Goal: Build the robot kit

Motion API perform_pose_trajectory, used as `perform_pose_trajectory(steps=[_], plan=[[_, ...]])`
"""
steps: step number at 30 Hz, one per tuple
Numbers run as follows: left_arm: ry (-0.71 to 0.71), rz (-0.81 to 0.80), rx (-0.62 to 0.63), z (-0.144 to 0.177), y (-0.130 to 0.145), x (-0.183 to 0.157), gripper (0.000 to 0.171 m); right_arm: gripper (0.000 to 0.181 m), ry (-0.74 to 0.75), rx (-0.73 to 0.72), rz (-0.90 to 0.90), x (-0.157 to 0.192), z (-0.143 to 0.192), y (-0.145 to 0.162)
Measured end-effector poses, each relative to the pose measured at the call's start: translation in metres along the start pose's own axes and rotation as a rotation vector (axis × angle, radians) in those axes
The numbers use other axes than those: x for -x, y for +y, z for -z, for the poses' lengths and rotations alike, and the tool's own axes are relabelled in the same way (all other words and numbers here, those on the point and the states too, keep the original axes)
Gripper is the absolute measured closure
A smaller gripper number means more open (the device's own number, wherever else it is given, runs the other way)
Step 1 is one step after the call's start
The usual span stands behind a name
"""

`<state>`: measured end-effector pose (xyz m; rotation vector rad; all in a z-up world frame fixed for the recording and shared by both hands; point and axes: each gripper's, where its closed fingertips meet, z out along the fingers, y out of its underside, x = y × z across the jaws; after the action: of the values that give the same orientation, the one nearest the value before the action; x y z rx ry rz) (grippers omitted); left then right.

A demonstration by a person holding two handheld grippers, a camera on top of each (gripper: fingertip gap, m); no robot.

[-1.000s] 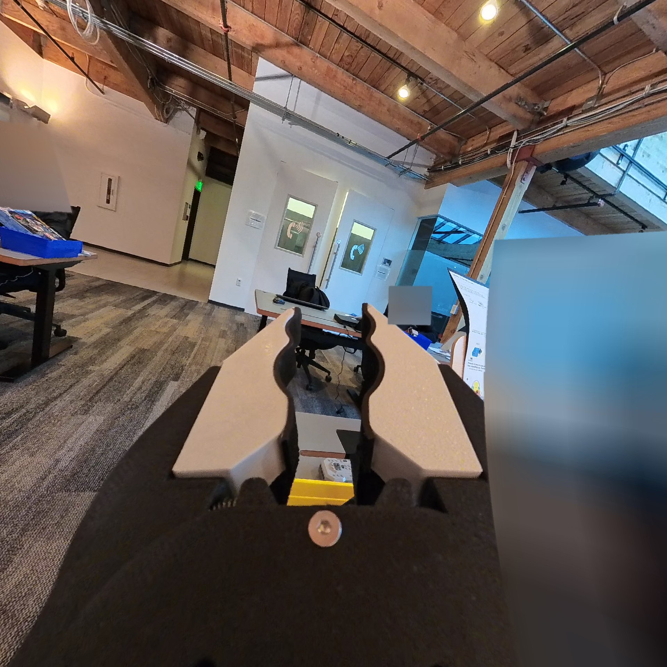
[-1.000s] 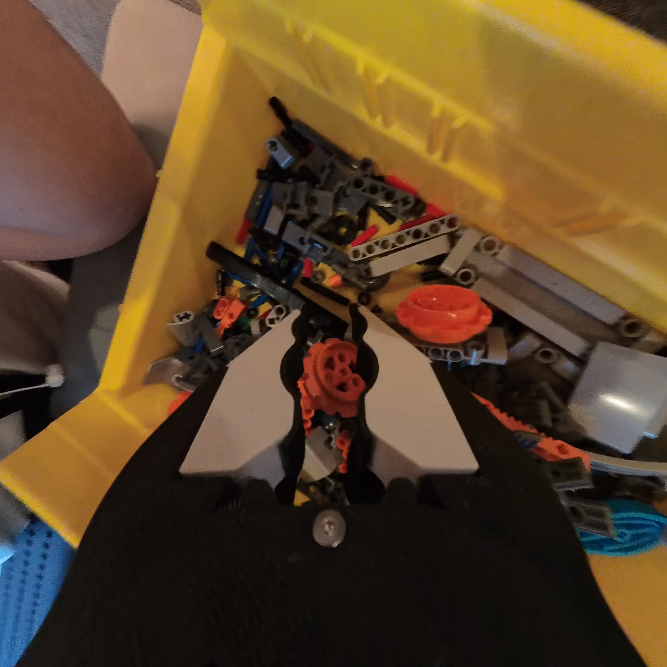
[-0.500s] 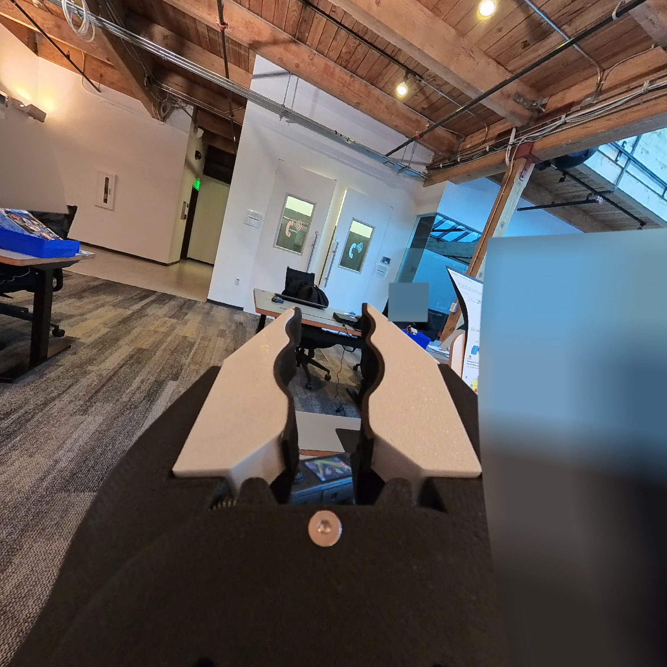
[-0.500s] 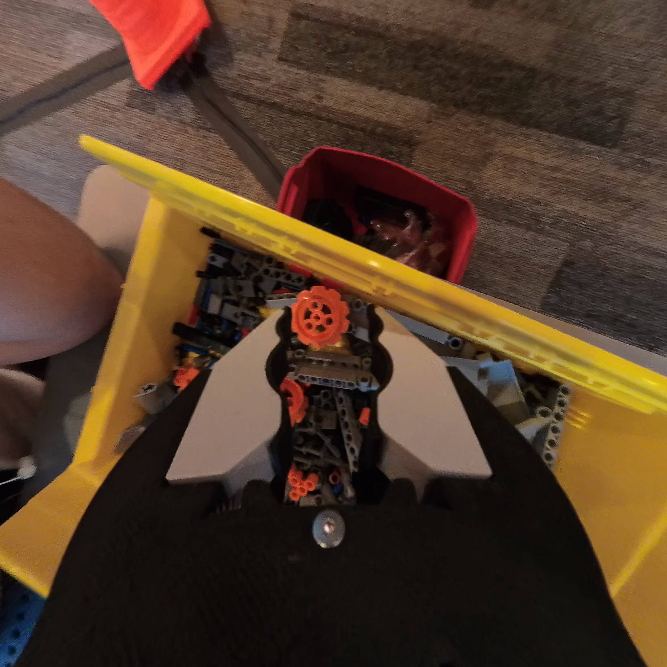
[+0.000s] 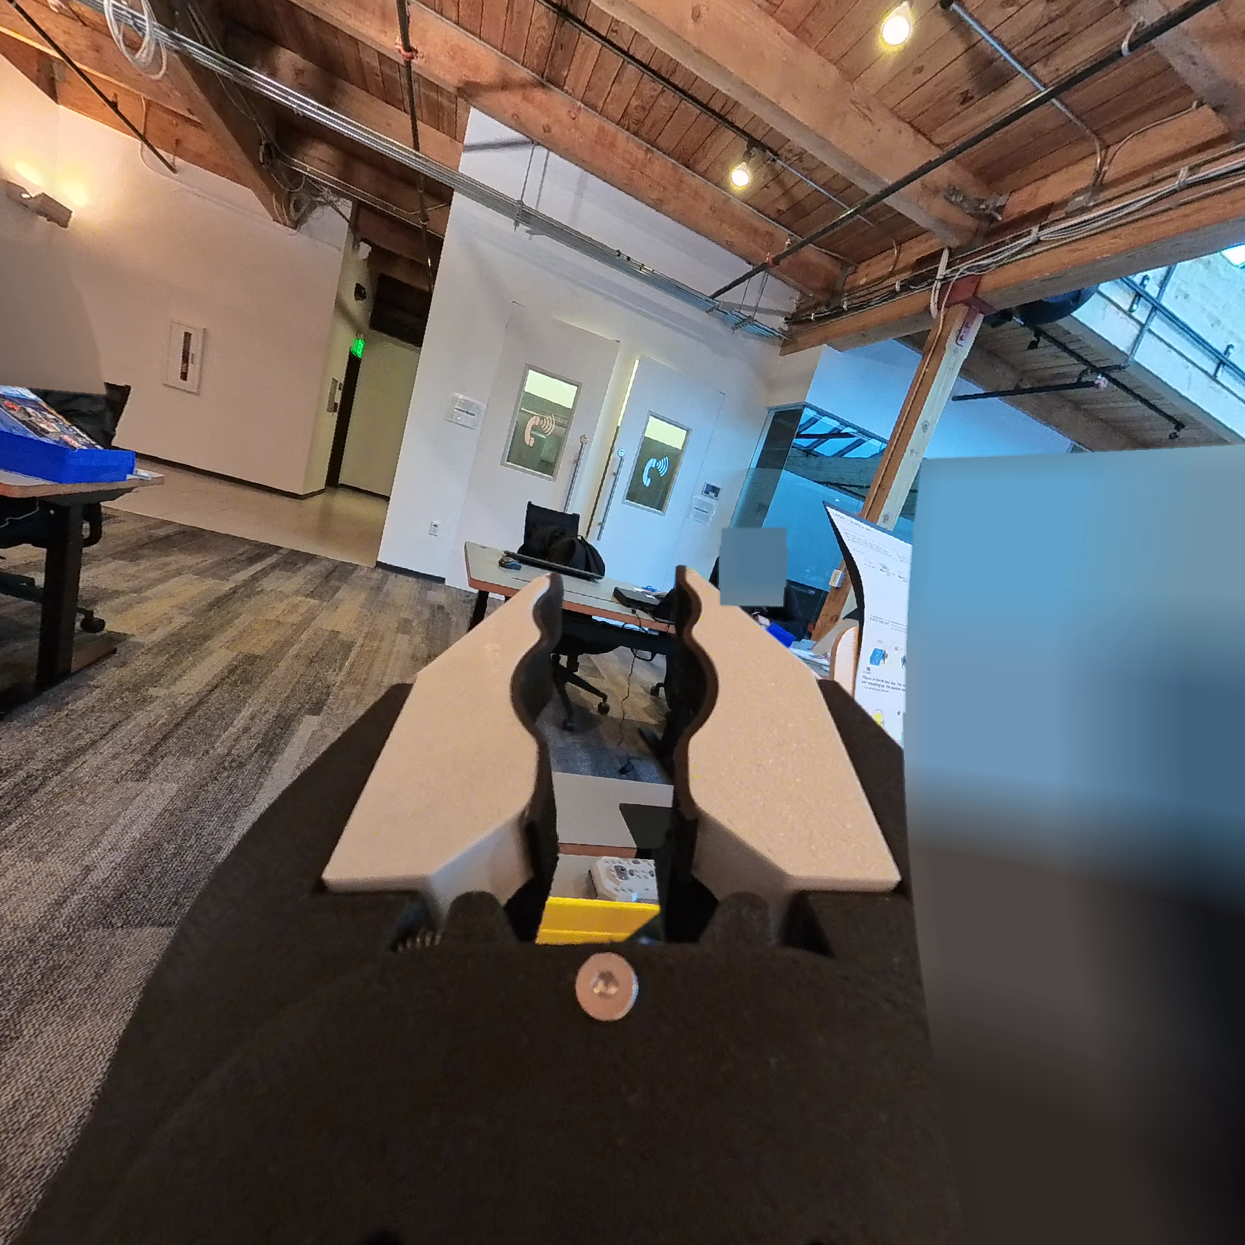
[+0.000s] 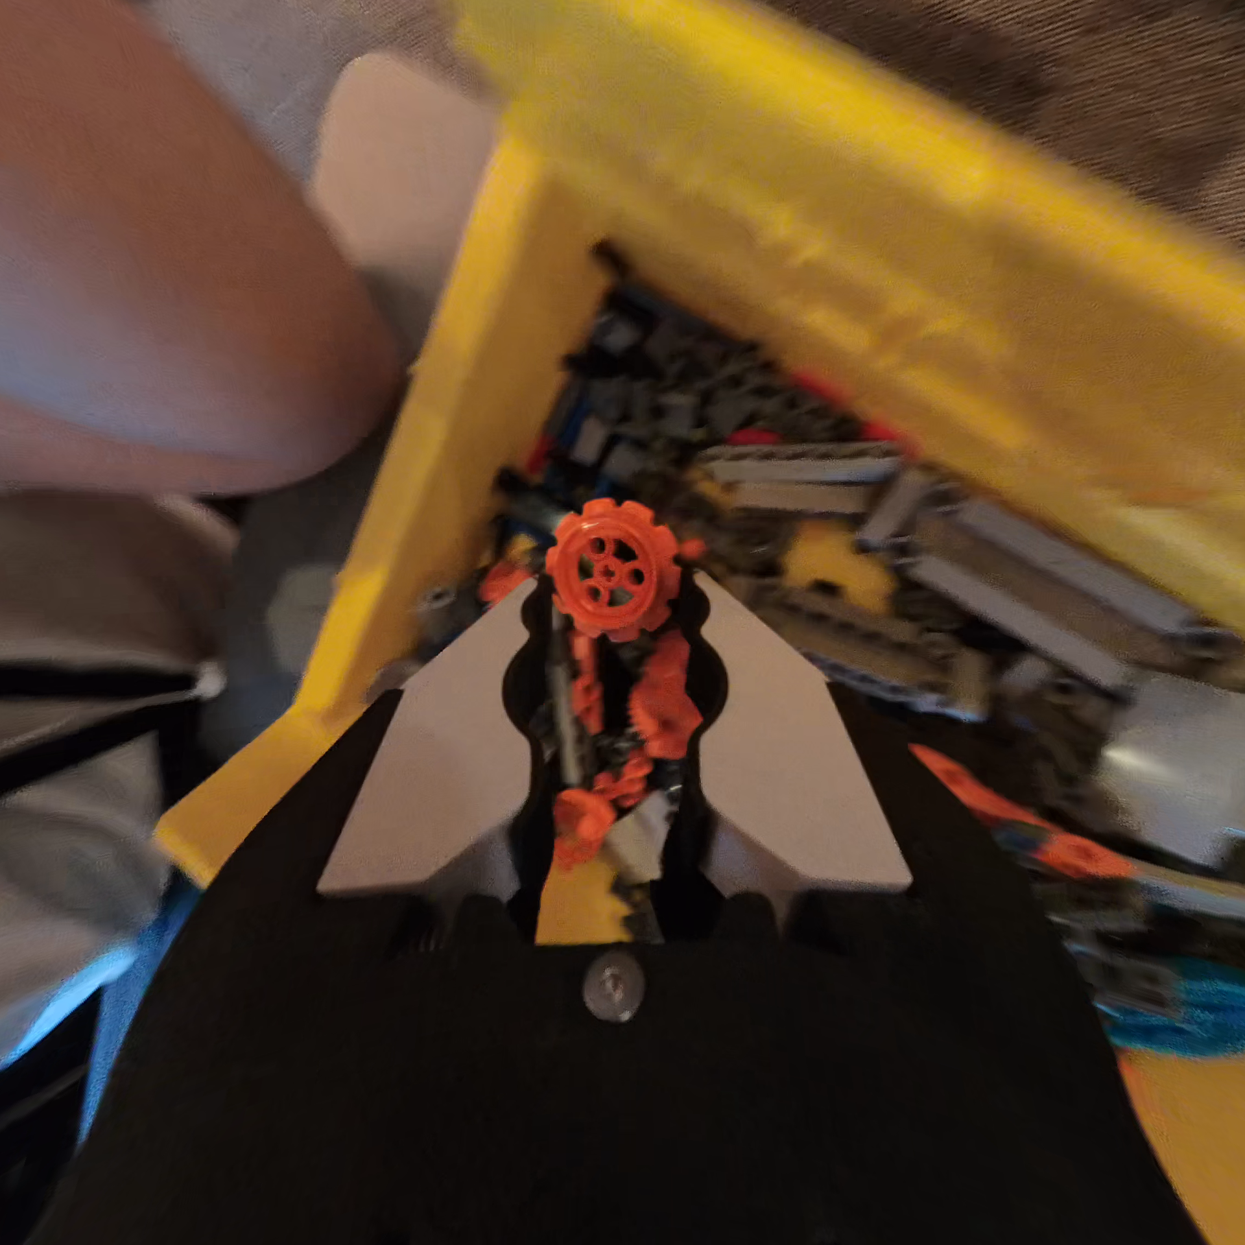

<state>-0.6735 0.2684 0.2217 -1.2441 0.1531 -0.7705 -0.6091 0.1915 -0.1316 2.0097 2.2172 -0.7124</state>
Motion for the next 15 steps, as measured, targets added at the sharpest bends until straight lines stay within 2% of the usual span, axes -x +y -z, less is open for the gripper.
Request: perform_pose_trajectory(steps=[4, 7, 9, 11, 13, 15], plan=[[0.000, 0.002, -0.009, 0.002, -0.002, 0.000, 0.141, 0.139, -0.066, 0.086, 0.046, 0.023, -0.008, 0.024], [0.001, -0.002, -0.010, 0.002, -0.002, -0.001, 0.141, 0.130, -0.095, -0.008, 0.068, 0.020, 0.000, 0.004], [0.003, -0.004, -0.007, 0.001, -0.001, -0.002, 0.141, 0.131, -0.064, -0.105, 0.284, 0.011, 0.010, -0.014], [0.002, -0.007, -0.003, 0.000, -0.001, -0.002, 0.141, 0.132, 0.094, -0.145, 0.609, -0.011, 0.014, -0.021], [0.002, -0.006, -0.001, 0.000, 0.000, -0.002, 0.141, 0.141, 0.198, -0.094, 0.807, -0.029, 0.008, -0.019], [0.003, -0.005, -0.001, -0.001, 0.000, -0.002, 0.141, 0.147, 0.256, -0.029, 0.902, -0.041, 0.002, -0.020]])
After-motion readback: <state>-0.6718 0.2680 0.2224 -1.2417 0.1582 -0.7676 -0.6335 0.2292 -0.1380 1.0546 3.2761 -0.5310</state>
